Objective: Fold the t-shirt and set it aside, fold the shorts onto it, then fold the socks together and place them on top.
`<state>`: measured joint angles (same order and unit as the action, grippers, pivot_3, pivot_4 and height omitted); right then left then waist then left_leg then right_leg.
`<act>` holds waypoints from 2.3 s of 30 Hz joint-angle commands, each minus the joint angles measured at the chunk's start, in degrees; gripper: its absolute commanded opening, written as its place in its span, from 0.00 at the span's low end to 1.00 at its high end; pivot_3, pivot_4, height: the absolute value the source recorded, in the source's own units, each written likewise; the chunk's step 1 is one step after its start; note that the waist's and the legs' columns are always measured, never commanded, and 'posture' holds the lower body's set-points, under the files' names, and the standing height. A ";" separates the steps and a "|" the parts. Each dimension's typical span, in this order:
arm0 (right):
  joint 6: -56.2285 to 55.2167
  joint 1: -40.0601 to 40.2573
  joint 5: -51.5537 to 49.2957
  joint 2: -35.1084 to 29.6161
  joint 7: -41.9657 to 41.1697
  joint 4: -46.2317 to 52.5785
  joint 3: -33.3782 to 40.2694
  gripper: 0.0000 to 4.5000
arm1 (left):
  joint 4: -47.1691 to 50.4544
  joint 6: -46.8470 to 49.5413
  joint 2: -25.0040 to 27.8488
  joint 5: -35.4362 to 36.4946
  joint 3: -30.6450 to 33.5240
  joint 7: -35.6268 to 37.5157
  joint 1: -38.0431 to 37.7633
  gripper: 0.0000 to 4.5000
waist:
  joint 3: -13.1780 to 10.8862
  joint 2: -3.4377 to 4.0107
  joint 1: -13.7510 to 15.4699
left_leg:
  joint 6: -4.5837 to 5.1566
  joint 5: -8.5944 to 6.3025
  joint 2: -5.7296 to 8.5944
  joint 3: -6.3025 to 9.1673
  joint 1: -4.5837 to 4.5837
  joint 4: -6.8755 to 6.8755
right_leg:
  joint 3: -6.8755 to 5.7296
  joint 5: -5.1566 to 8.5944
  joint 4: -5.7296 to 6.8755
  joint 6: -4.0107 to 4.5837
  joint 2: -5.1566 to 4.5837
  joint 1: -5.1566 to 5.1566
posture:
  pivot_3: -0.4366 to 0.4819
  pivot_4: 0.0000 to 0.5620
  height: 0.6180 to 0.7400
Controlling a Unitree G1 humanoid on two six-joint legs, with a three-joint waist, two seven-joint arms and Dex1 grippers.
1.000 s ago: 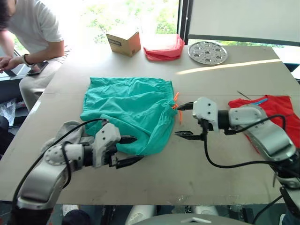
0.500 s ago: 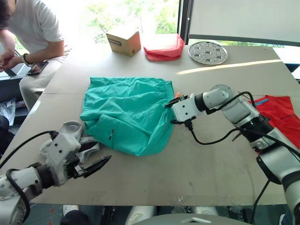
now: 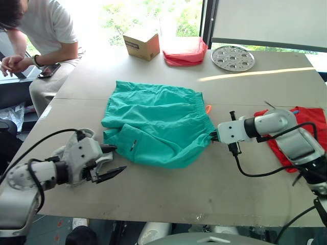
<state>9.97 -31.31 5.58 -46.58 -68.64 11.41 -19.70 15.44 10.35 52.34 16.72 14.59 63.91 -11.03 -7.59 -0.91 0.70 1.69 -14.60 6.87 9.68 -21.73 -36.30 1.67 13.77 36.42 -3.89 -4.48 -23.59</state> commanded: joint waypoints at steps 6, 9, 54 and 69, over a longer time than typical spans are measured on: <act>9.05 5.32 -1.43 -4.62 2.86 7.99 7.68 0.02 | -11.32 -13.27 -2.29 -9.24 -14.29 1.98 14.90 0.89 | 0.02 0.01 0.02 | 0.01 0.00 0.00 0.00 -0.01 0.00 | -0.02 0.00 -0.01 -0.01 -0.01 0.00 | 0.48 0.27 1.00; 10.55 7.45 -1.77 -4.81 3.81 9.75 8.49 0.02 | -17.33 -19.37 -5.56 -14.22 -19.92 0.69 20.52 0.89 | 0.03 -0.01 0.09 | 0.02 0.00 0.00 0.01 -0.02 -0.03 | -0.05 -0.01 -0.01 -0.01 -0.01 0.01 | 0.48 0.27 1.00; -5.87 -31.61 1.85 8.01 33.27 -23.62 10.02 0.00 | -15.59 19.04 -0.48 16.52 4.86 -17.38 48.47 0.01 | 0.35 -0.20 -5.92 | 0.45 -0.59 0.56 1.42 -0.85 -0.85 | -1.96 -0.90 1.29 0.27 -0.89 -1.46 | 0.48 0.27 1.00; 16.10 32.77 -6.97 -3.60 22.94 19.50 16.43 0.09 | 11.46 7.79 -9.29 6.14 2.43 -14.13 -13.95 0.09 | -0.42 0.61 -0.52 | 0.49 -0.97 -0.54 -0.93 1.22 -0.86 | -0.93 -0.60 -0.25 0.18 -0.50 1.20 | 0.48 0.27 1.00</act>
<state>25.64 1.27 -0.72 -49.22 -45.80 29.81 -7.10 25.68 18.33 41.72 21.66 13.60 48.75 -24.14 -8.01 -0.30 0.18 2.19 -15.55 6.23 8.57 -20.53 -37.19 0.73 13.16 36.13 -3.70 -4.95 -22.49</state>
